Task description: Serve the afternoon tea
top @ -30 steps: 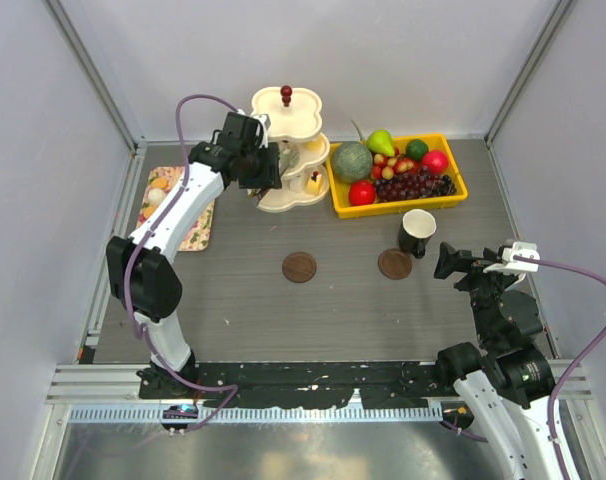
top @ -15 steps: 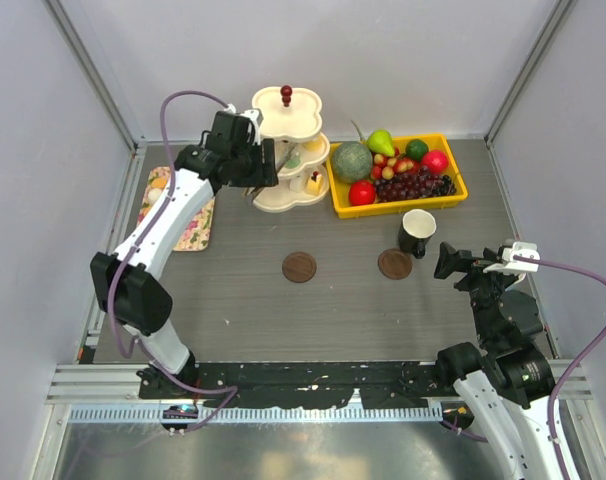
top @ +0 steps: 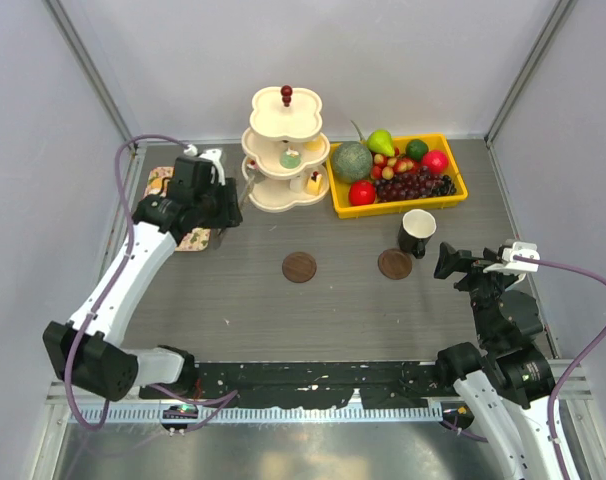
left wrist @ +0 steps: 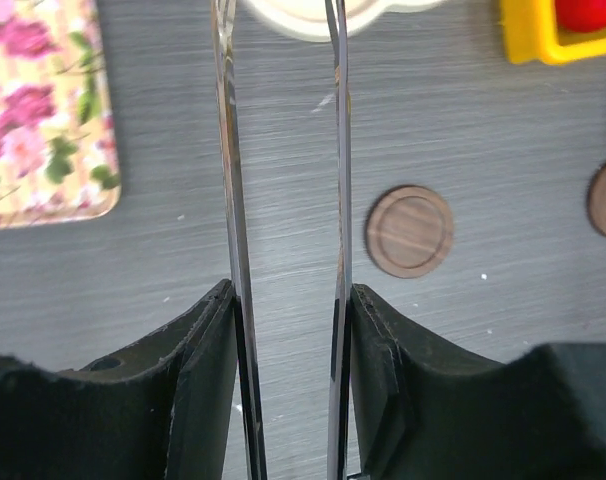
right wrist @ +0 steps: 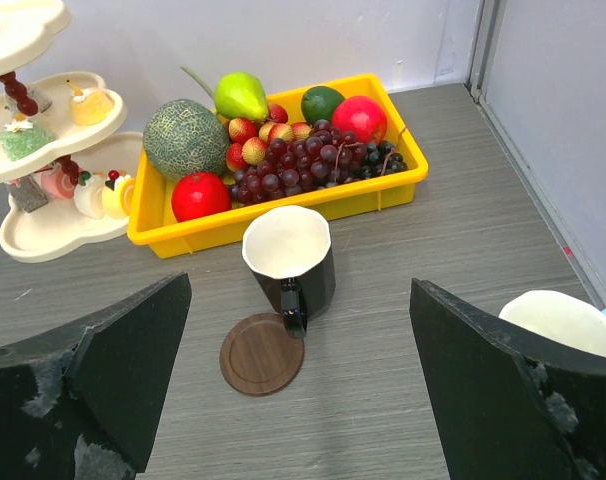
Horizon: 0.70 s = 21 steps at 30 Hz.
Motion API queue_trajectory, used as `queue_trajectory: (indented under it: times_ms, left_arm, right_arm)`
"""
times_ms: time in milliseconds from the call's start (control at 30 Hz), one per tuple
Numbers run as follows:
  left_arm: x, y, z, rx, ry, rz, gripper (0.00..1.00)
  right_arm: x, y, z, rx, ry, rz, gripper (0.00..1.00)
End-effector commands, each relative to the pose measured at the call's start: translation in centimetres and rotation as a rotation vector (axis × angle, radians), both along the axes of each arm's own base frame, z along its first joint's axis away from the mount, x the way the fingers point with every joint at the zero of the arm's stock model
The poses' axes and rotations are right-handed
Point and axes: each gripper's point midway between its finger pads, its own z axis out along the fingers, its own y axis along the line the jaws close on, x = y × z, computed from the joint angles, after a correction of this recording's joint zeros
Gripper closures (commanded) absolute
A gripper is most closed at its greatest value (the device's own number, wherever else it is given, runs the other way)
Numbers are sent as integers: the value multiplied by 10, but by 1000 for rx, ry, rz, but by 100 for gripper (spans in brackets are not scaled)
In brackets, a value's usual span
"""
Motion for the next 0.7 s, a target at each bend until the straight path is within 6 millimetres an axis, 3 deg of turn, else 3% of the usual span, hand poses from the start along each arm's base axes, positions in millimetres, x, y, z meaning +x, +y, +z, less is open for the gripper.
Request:
queue_trajectory:
  times_ms: [0, 233, 467, 667]
  left_arm:
    - [-3, 46, 8, 19, -56, 133, 51]
    - [-1, 97, -9, 16, -20, 280, 52]
    - [13, 156, -31, 19, 42, 453, 51]
    - [37, 177, -42, -43, 93, 502, 50]
  right_arm:
    - [-1, 1, 13, 12, -52, 9, 2]
    - [-2, 2, 14, 16, -58, 14, 2]
    - [-2, 3, 14, 18, -58, 17, 2]
    - [-2, 3, 14, 15, -58, 17, 2]
